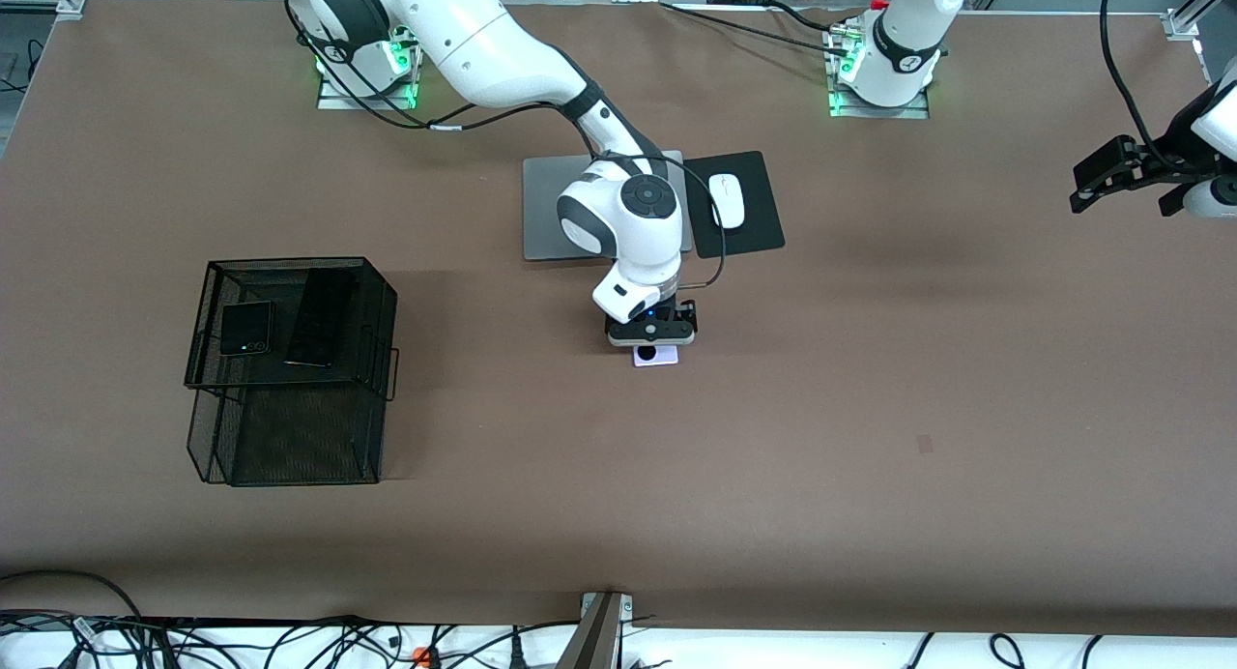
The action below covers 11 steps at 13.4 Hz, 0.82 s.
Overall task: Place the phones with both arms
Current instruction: 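Carry the white phone over the basket with the right gripper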
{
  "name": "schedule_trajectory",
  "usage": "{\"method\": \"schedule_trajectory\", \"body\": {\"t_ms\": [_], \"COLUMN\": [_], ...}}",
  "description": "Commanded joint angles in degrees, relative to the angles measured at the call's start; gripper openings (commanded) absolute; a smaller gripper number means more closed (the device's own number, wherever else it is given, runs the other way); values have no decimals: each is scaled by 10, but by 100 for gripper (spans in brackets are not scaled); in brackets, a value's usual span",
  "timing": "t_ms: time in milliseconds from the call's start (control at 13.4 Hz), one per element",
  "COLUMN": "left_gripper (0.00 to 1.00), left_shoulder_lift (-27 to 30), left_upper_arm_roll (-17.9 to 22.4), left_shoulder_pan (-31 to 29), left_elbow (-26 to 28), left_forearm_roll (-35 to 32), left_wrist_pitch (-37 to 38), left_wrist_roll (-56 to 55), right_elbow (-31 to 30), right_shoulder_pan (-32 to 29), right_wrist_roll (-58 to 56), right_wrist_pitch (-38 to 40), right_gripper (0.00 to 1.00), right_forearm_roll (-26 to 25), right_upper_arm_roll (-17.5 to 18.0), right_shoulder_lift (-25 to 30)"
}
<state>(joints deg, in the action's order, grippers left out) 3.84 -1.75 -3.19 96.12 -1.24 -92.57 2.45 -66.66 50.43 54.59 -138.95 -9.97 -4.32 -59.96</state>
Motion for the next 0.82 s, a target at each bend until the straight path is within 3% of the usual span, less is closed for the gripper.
{"method": "schedule_trajectory", "body": {"t_ms": [0,75,149,224,299,523,747], "left_gripper": [100,100,100,100,100,100,100], "left_shoulder_lift": [6,4,6,13,34,43,20], "left_upper_arm_roll": [-5,-6,-7,-7,-6,-33,-64], "left_shoulder_pan": [-2,-1,-1,-2,-2,3,5], "left_elbow": [5,4,4,6,4,-15,-18], "left_forearm_roll": [11,10,10,10,10,11,12], "left_wrist_pitch": [4,4,8,29,45,93,93], "left_wrist_roll": [2,1,1,-1,-1,5,3], "right_elbow": [20,20,21,21,21,26,102], "right_shoulder_pan": [-2,-2,-2,-2,-2,-15,-38], "right_wrist_roll": [-3,-5,-7,-9,-10,-12,-13], "right_wrist_pitch": [-9,-9,-6,-2,10,62,199], "right_gripper": [100,99,69,23,0,0,0], "right_forearm_roll": [-10,-10,-10,-10,-10,-5,-3], "right_upper_arm_roll": [4,4,4,4,4,13,33], "right_shoulder_lift": [-18,-18,-17,-16,-13,9,45]}}
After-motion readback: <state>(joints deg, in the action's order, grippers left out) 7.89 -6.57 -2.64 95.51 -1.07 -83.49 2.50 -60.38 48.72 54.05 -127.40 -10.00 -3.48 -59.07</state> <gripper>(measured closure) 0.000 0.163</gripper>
